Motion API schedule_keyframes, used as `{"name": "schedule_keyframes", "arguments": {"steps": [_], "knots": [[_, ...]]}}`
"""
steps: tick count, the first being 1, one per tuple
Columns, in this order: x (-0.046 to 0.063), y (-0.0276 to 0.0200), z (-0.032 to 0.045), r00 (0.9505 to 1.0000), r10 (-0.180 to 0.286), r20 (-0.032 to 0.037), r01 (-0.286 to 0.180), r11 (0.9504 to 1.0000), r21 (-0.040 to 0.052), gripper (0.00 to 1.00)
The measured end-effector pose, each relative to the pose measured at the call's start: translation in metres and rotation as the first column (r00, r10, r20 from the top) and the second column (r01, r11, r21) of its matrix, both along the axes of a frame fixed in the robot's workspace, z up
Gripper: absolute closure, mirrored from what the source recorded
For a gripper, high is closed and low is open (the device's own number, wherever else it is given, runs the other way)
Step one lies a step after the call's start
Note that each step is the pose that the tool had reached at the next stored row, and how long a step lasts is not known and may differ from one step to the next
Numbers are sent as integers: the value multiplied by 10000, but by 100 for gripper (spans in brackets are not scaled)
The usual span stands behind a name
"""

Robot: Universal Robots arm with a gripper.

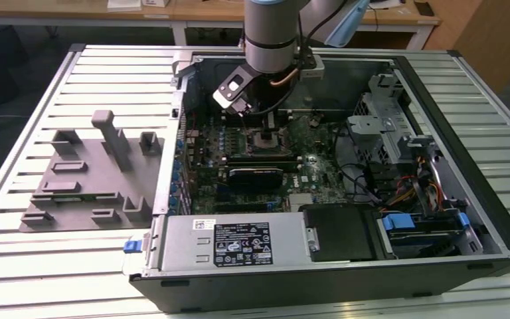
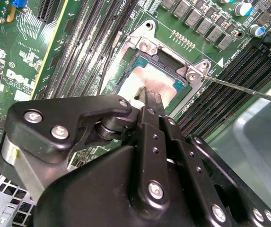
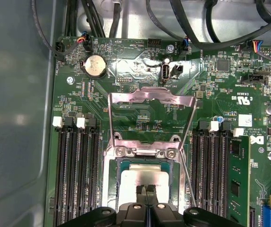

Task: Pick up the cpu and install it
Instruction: 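Place the cpu into insertion slot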

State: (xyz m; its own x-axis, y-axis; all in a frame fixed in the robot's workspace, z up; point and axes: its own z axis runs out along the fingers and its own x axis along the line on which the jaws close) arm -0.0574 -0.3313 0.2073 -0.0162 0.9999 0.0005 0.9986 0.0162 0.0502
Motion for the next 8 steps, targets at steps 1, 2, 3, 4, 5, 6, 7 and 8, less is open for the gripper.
{"name": "schedule_keyframes", "arguments": {"steps": [1,2,3,4,5,6,7,8], "knots": [[0,0,-1,10000,0,-1,0,10000,-1,89],[0,0,-3,10000,0,-1,0,10000,-2,89],[0,0,-4,10000,0,-1,0,10000,-1,89],[1,0,-7,10000,0,0,0,10000,0,89],[1,1,-9,10000,0,0,0,10000,0,89],[2,2,-12,10000,1,1,-1,10000,1,89],[2,2,-18,10000,5,0,-5,10000,-4,89],[3,2,-25,10000,7,1,-7,10000,-13,89]]}}
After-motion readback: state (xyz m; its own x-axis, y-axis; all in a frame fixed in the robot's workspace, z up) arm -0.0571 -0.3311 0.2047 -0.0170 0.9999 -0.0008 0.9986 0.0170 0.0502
